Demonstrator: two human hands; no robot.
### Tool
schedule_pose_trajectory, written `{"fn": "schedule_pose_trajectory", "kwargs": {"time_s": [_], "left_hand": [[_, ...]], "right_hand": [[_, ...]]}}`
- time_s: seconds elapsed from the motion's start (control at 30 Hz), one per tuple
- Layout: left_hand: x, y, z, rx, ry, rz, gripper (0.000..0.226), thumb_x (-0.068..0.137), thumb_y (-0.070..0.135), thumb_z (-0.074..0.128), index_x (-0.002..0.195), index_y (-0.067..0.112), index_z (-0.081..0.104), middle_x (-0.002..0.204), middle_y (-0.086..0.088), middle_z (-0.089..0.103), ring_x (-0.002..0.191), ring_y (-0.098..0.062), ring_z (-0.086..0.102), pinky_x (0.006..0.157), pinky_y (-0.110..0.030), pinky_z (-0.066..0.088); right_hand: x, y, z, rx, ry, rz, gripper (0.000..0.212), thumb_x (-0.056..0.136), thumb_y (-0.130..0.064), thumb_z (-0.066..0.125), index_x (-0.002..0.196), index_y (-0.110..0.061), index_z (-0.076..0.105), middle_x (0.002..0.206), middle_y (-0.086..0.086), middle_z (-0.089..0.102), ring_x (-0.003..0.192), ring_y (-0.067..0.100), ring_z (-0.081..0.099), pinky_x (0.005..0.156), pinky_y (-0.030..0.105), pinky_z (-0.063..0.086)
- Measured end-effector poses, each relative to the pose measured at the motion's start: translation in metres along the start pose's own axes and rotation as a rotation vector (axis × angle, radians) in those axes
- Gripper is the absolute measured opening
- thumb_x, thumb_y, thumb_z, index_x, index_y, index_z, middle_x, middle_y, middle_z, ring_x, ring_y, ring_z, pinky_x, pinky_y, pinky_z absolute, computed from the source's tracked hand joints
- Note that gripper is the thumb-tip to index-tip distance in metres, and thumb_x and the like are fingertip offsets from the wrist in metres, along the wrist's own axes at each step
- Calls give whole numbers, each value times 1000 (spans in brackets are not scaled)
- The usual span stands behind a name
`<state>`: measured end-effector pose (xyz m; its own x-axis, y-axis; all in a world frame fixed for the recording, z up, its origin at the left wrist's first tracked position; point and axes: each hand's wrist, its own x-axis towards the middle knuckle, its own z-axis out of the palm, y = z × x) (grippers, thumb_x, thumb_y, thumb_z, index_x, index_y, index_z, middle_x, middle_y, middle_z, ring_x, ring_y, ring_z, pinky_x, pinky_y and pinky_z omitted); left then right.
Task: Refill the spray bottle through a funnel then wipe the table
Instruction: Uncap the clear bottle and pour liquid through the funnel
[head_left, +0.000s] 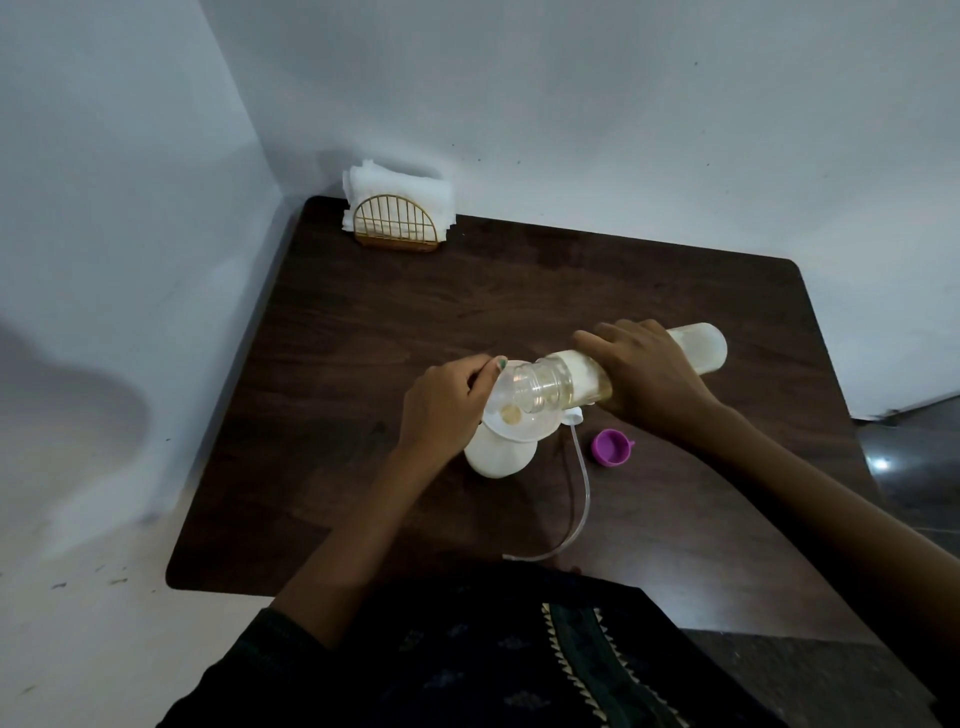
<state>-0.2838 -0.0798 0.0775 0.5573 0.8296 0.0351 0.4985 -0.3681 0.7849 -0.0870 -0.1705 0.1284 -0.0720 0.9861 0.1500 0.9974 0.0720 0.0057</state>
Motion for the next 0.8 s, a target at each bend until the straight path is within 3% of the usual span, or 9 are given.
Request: {"fn": "schedule_pose_trajectory", "kwargs": {"time_s": [0.17, 0.4, 0.63, 0.8], "left_hand": [[-1, -1, -1, -1, -7, -9, 30, 97, 34, 46, 85, 19, 68, 57, 12, 53, 55, -9, 53, 52, -23, 33], [-1, -2, 0, 0, -11, -3, 30, 97, 34, 46, 74, 22, 62, 55, 10, 51, 53, -10, 51, 51, -26, 36], [-1, -1, 0, 5, -1, 5, 30, 97, 34, 46, 91, 18, 70, 64, 7, 61, 60, -11, 58, 55, -30, 45], [-1, -1, 0, 3, -1, 0, 32, 97, 34, 46, 84, 16, 68, 61, 4, 60, 58, -13, 57, 54, -33, 45]], "right_hand": [[0, -2, 0, -2, -1, 1, 49, 57, -19, 86, 98, -11, 60, 80, 10, 65, 70, 29, 62, 67, 40, 46], [0, -2, 0, -13, -3, 2, 47, 57, -18, 85, 96, -12, 60, 78, 8, 64, 67, 28, 60, 64, 40, 46], [0, -2, 0, -17, -18, 3, 47, 58, -19, 84, 98, -12, 60, 80, 9, 65, 70, 29, 61, 66, 40, 46], [0, -1, 0, -24, -15, 1, 46, 58, -19, 84, 96, -12, 60, 79, 8, 65, 69, 29, 61, 65, 40, 46]]}}
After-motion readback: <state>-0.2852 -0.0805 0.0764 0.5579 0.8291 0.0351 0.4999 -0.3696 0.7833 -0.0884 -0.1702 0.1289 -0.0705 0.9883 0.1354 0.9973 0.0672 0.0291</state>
